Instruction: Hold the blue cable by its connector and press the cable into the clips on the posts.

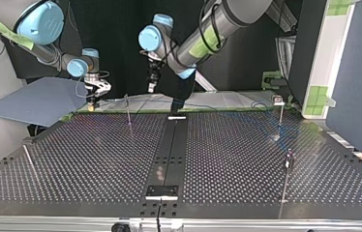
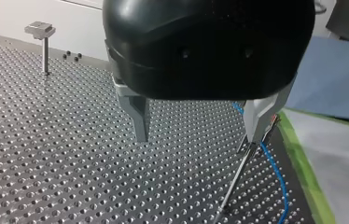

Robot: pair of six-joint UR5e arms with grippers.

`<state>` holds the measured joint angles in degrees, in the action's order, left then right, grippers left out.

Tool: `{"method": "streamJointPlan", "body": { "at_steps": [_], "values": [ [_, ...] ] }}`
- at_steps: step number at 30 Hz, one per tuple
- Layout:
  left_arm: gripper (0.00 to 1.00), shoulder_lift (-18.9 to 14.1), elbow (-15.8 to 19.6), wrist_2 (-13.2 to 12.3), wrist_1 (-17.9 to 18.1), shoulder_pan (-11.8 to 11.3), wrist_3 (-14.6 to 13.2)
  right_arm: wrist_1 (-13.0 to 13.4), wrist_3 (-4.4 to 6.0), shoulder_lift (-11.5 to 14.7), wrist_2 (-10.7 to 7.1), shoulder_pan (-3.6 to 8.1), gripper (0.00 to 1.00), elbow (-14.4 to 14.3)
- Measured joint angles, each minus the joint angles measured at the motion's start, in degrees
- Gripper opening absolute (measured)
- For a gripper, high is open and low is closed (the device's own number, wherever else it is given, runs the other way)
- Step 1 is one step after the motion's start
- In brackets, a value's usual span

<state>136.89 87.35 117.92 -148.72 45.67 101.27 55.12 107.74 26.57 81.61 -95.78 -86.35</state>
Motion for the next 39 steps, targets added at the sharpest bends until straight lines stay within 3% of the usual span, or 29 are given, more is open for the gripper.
{"method": "streamJointPlan", "body": {
  "at_steps": [11, 19, 39],
  "values": [
    [1.00, -5.5, 5.5, 0.4, -4.9, 0.0, 2.7, 0.0, 0.67, 0.0, 0.10, 0.04, 0.00, 0.0],
    [1.00, -9.4, 9.4, 0.4, -3.9, -0.2, 5.1, 0.0, 0.76, 0.0, -0.03, 0.01, 0.00, 0.0],
    [1.00, -19.2, 19.3, 2.1, -2.4, -0.5, 5.8, 0.2, 0.74, 0.0, -0.19, -0.20, 0.00, 0.0]
  ]
}}
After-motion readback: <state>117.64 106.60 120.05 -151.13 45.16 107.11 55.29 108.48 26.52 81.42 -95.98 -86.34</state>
